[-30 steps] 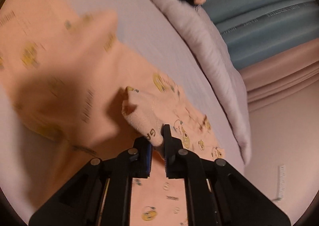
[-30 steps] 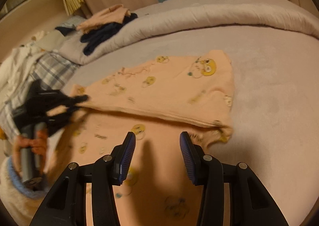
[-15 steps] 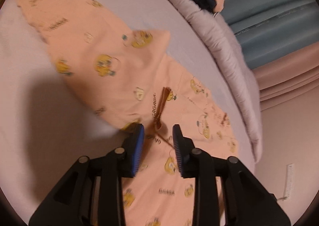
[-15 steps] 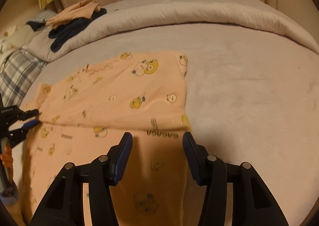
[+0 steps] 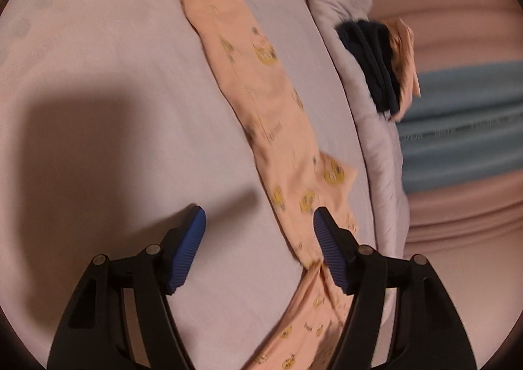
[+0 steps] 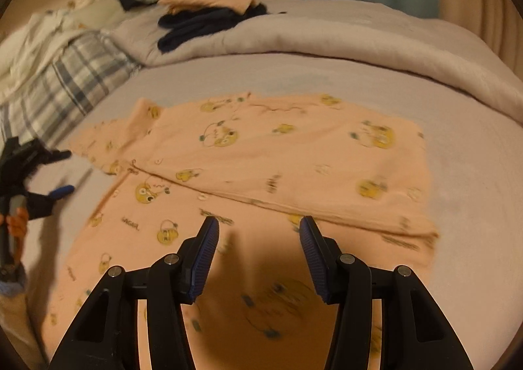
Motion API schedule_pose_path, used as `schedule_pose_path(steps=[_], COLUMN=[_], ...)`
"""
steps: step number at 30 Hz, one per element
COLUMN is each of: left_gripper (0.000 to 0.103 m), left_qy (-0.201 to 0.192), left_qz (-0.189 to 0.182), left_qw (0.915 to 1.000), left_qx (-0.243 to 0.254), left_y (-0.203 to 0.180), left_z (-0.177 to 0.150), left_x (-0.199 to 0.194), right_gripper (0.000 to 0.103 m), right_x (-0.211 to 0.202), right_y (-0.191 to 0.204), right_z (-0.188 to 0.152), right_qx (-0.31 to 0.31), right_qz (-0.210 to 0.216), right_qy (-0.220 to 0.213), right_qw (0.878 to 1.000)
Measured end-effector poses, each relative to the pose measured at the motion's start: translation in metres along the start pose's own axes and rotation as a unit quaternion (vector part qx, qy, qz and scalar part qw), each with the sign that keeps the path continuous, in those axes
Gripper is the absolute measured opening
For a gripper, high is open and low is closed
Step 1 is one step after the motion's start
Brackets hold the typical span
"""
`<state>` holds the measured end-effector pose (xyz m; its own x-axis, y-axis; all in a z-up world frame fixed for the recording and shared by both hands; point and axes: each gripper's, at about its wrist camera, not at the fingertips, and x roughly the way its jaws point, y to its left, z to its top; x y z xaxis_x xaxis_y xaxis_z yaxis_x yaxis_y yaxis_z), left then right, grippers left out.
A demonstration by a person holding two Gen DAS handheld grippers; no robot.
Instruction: Fold small clothes
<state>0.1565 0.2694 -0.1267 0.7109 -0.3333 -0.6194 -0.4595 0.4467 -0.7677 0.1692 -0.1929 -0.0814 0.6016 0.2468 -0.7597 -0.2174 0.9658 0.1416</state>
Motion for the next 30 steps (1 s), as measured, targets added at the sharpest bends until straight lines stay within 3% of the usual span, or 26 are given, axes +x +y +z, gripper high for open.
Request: schedule_pose_path(steps=[6, 9, 14, 18, 22, 23, 24, 25, 27, 30], left_gripper=[0.069, 0.072, 0.074, 0.074, 0.071, 0.068, 0.054, 0.032, 0.01, 0.008], left_qy=[-0.038, -0.046, -0.062, -0.067, -0.071, -0.075, -0.079, -0.079, -0.077, -0.078], left_qz=[-0.005, -0.003, 0.008, 0.009, 0.02, 0.025, 0.033, 0.043, 0.055, 0.037], left_qw=[0.9983, 0.9977, 0.9972, 0.9969, 0.9967, 0.9964, 0.9959, 0.9956, 0.9947, 0.9948], left_qx=[-0.044, -0.051, -0.041, -0.041, -0.034, -0.032, -0.029, -0.027, -0.04, -0.053], left_y=[0.015, 0.012, 0.006, 0.005, 0.001, 0.0, 0.0, 0.001, 0.01, 0.021], left_z=[0.043, 0.06, 0.082, 0.097, 0.109, 0.111, 0.112, 0.113, 0.114, 0.114], left_x=[0.004, 0.01, 0.021, 0.029, 0.037, 0.039, 0.04, 0.042, 0.044, 0.04], right_gripper=[0.051, 0.04, 0.03, 0.028, 0.028, 0.028, 0.028, 0.028, 0.028, 0.028], right_x=[0.024, 0.042, 0.072, 0.098, 0.081, 0.074, 0.068, 0.063, 0.064, 0.07], right_y=[0.049, 0.08, 0.119, 0.133, 0.129, 0.127, 0.124, 0.12, 0.114, 0.105], right_z=[0.03, 0.037, 0.043, 0.041, 0.048, 0.048, 0.048, 0.047, 0.046, 0.042], right_qx=[-0.037, -0.057, -0.065, -0.077, -0.07, -0.065, -0.06, -0.053, -0.039, -0.025], right_qz=[0.049, 0.068, 0.095, 0.093, 0.123, 0.129, 0.13, 0.123, 0.109, 0.101], right_qy=[-0.013, -0.021, -0.015, 0.032, 0.028, 0.022, 0.015, 0.01, 0.015, 0.026], right_qw=[0.998, 0.996, 0.993, 0.992, 0.989, 0.989, 0.99, 0.991, 0.993, 0.994])
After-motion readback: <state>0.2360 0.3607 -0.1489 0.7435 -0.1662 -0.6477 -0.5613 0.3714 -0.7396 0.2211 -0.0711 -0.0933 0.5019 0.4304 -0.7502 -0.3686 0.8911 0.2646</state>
